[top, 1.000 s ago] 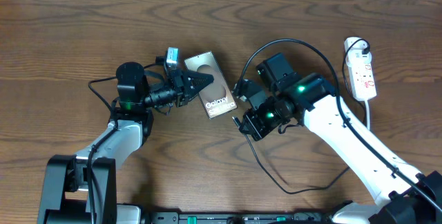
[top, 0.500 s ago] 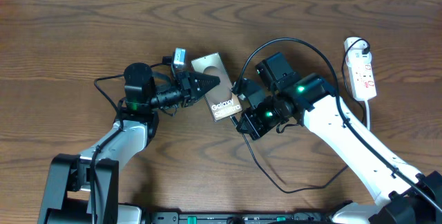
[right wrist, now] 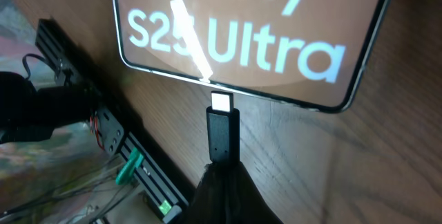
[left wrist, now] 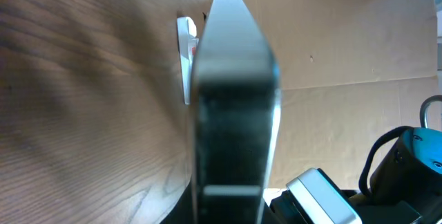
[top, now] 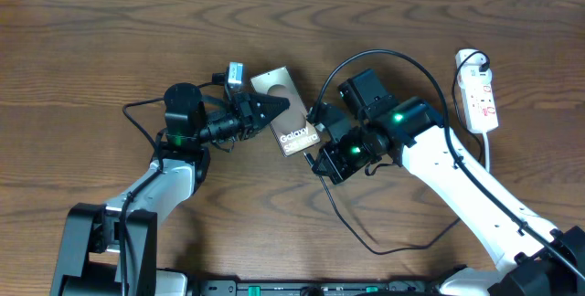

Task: Plug charger to phone and switch on socket
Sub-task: 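Carry the USB-C plug left toward the phone's bottom port, then push the USB-C plug into the phone's port with the right gripper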

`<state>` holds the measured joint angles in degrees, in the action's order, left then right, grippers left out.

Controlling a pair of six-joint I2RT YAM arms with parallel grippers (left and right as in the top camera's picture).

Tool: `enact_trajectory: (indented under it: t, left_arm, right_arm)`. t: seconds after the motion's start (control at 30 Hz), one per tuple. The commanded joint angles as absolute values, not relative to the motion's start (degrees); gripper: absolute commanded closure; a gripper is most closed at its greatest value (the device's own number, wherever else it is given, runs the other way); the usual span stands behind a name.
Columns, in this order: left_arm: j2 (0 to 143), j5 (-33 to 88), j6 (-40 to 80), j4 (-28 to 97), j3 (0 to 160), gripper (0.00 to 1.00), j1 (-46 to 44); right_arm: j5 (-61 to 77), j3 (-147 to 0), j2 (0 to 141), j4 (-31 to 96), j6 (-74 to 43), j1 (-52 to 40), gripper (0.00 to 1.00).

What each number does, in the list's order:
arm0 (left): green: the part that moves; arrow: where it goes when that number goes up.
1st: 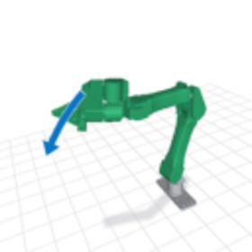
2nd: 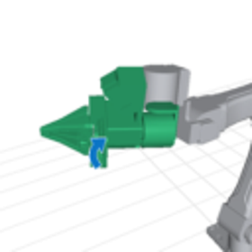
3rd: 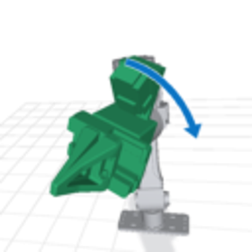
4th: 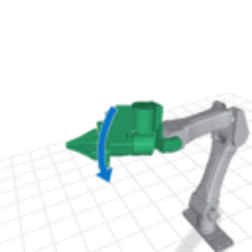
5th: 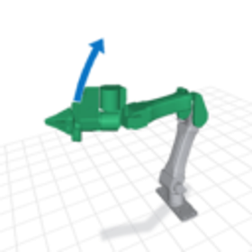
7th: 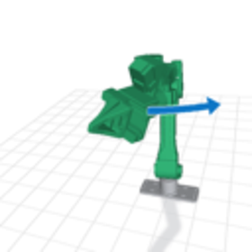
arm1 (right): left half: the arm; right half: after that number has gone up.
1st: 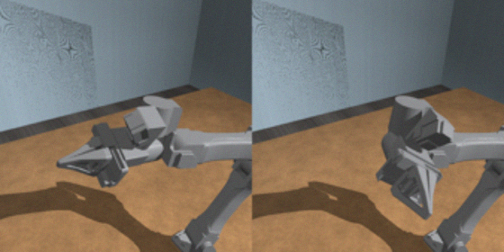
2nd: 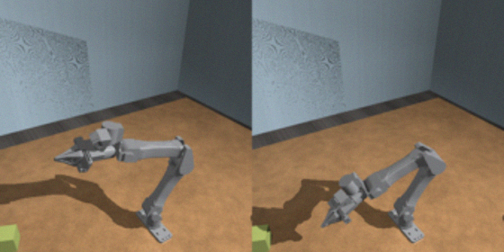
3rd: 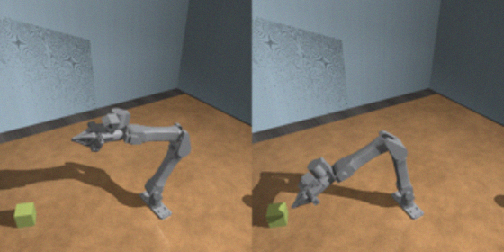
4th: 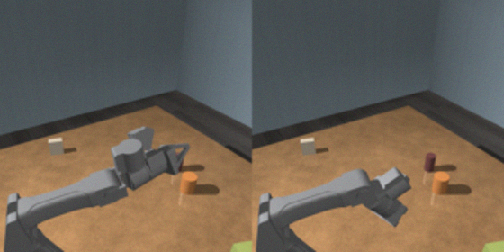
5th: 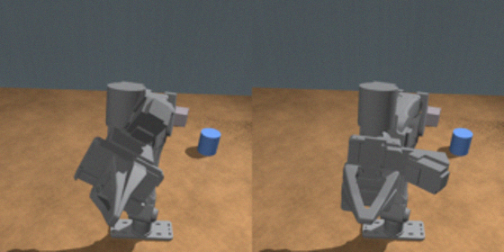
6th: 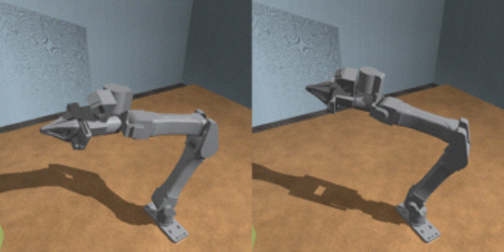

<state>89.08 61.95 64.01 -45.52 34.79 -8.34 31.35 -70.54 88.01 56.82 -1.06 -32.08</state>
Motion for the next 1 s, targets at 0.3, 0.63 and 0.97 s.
enact_trajectory:
  t: [0.3,0.63,0.97]
  left_arm:
    - [88.7,61.9,62.7,-46.4,37.1,0.93,-8.4]
    - [88.7,65.4,62.6,-46.4,37.1,0.93,-8.4]
    - [88.7,65.8,62.6,-46.5,37.1,0.93,-8.4]
  right_arm:
    - [32.2,-70.4,87.5,53.3,-3.2,-32.3,0.99]
    - [28.0,-70.4,87.5,49.6,-2.9,-32.3,0.99]
    - [28.0,-70.4,87.5,51.7,-2.9,-32.4,0.99]
